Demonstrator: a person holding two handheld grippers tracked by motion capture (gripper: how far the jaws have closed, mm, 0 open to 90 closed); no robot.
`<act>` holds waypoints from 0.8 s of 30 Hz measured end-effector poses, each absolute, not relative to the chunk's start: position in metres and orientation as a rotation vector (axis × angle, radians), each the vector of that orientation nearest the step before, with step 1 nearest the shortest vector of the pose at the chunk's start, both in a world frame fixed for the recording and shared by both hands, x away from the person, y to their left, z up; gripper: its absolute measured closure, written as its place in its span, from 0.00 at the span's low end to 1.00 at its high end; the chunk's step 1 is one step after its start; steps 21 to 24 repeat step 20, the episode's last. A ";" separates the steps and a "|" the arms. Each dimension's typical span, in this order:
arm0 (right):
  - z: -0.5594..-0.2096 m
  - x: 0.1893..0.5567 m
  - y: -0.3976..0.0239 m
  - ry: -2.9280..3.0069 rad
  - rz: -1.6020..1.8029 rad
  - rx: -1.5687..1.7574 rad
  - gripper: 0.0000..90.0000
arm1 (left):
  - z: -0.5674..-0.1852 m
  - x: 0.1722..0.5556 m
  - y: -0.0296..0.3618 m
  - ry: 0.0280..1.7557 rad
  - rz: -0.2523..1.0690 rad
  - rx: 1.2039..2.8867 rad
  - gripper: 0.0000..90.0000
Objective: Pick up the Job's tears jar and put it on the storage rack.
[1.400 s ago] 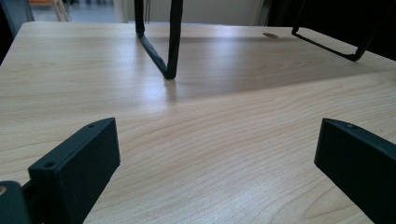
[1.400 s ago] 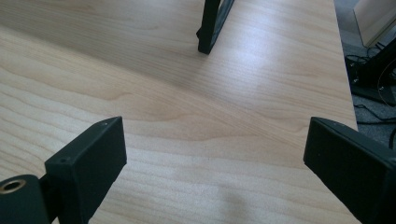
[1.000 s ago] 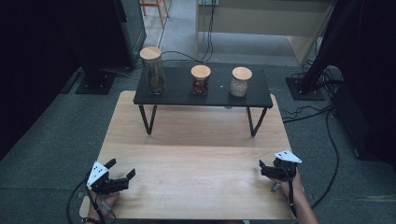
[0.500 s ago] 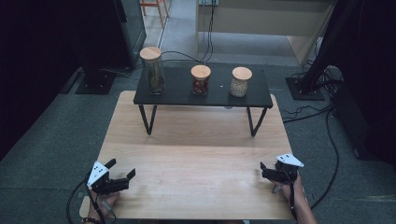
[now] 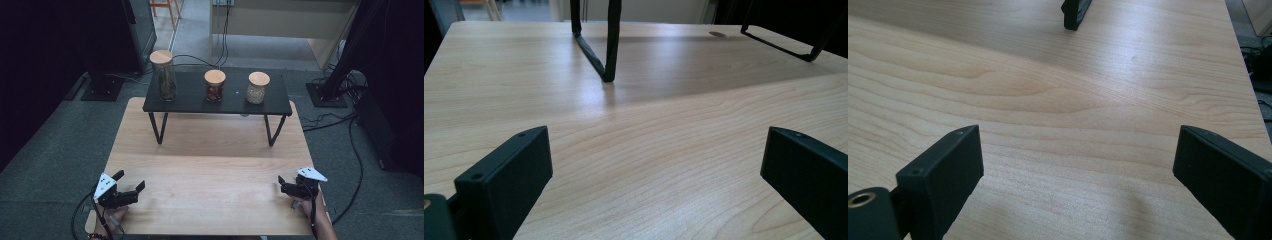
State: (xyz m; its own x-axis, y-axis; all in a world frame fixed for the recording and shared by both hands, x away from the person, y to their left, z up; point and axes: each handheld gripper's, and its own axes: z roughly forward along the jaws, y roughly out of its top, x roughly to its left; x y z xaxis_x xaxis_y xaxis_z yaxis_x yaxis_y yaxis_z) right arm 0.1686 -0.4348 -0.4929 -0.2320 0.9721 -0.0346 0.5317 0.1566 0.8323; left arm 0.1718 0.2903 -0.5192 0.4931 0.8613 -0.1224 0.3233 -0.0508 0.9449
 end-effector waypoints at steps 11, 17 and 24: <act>-0.498 0.161 -0.428 1.832 0.953 1.368 0.06 | -0.519 0.171 0.289 1.045 0.608 1.620 0.00; -0.500 0.158 -0.429 1.857 0.964 1.316 0.06 | -0.519 0.171 0.288 1.049 0.612 1.620 0.00; -0.500 0.158 -0.428 1.873 0.959 1.295 0.06 | -0.519 0.171 0.289 1.049 0.611 1.618 0.00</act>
